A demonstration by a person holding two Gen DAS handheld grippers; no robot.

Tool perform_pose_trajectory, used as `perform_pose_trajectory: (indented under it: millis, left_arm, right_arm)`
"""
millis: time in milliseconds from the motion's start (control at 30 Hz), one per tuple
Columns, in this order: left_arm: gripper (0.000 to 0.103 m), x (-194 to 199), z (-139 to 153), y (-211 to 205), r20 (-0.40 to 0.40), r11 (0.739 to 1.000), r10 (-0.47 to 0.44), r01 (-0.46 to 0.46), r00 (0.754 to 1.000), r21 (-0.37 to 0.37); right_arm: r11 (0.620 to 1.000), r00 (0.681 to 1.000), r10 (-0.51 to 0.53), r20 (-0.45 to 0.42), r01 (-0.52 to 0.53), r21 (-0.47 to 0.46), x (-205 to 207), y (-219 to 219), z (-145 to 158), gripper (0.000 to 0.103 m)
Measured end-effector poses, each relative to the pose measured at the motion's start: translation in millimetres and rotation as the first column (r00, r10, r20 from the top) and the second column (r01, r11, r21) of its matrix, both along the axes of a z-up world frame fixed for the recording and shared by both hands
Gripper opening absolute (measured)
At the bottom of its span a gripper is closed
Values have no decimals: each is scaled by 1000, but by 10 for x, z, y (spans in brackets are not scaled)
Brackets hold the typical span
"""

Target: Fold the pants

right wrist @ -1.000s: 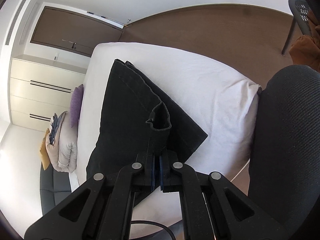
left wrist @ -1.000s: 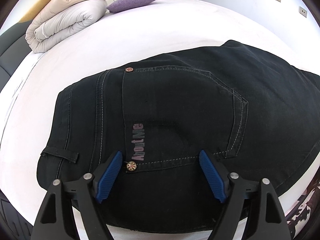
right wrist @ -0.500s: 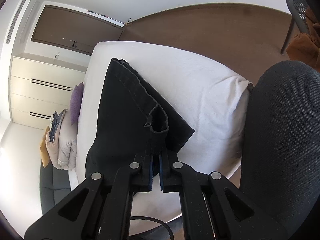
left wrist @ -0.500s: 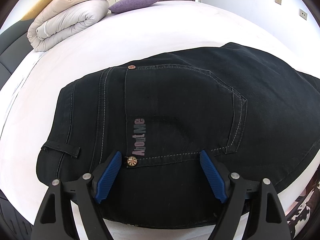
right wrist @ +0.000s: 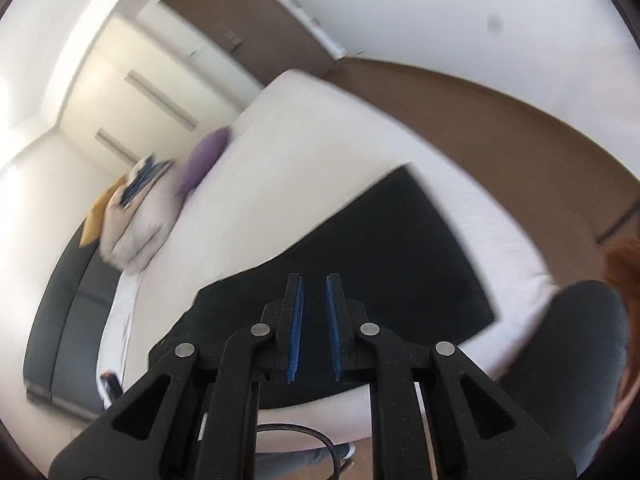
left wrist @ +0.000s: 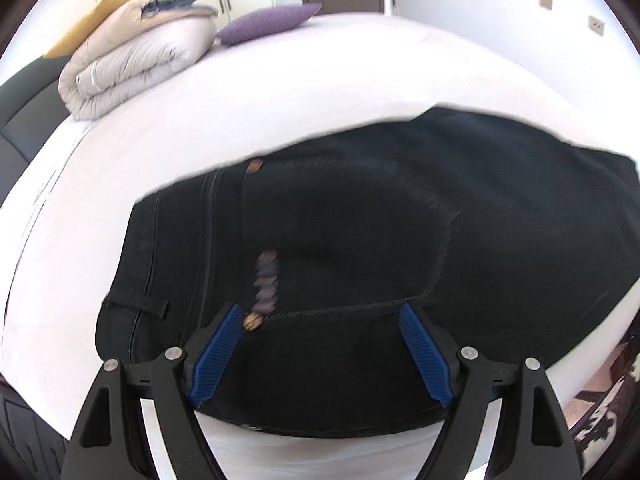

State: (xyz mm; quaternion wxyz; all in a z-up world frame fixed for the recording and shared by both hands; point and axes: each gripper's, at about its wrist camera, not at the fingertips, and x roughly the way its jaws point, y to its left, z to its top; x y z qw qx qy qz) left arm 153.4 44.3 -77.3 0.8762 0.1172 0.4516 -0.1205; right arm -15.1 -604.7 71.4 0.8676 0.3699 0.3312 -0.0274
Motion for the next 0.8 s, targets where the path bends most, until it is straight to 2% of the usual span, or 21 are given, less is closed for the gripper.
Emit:
perform_pose_trajectory:
  millis: [67,133,233,300,333,367,433,567,600,667,700,800]
  left_arm:
    - [83,-22,117,-151,31,998,-23,24,999,-50]
    - [83,-22,148,-334,34,995,-55,57,998,-79]
    - [83,-29,-7,-618,-1,992,-124,124,992,-35]
    - [83,-47,-209,-684,-58,989,-147,147,987,0]
    - [83,-72,-267,-648,-67,989,-146,145,987,-12]
    - [83,-99,-285,-581,-60,990,-135,132,989,-48]
    - [84,-127,-298,-472,-65,990,-116,110,991,-94]
    - [84,-176,-278,-439,-61,989,-132,127,989,-78]
    - [83,-175,-288,-489,-64,989,-136,132,989,-68]
    - [82,-152,-224,-522,-62,989,-141,138,988,-62]
    - [82,-153,-172,-535,-53,987,-146,143,988,-69]
    - [82,23,-14,-615,-12,985,-154,152,988,-80]
  right_arm:
    - [988,989,149,8,-149,44,375,364,-38,12]
    - [951,955,295,-28,-290,105,778,786,-225,12]
    - [901,897,427,-115,-411,136,1151,1290,-616,12]
    - [899,873,436,-219,-411,150,1200,1435,-922,12]
    - [894,857,447,-257,-415,171,1179,1452,-1073,12]
    - [893,854,447,-265,-409,188,1107,1444,-1202,11]
    - [891,874,440,-205,-397,222,937,1327,-1291,9]
    - [890,884,432,-176,-386,245,783,1119,-1304,8]
    - [889,880,439,-182,-396,229,738,1113,-1282,8]
    - [892,870,450,-201,-430,139,740,1118,-1141,12]
    - [890,870,455,-189,-443,107,777,1132,-1030,12]
    - [884,879,466,-104,-459,88,990,1177,-793,12]
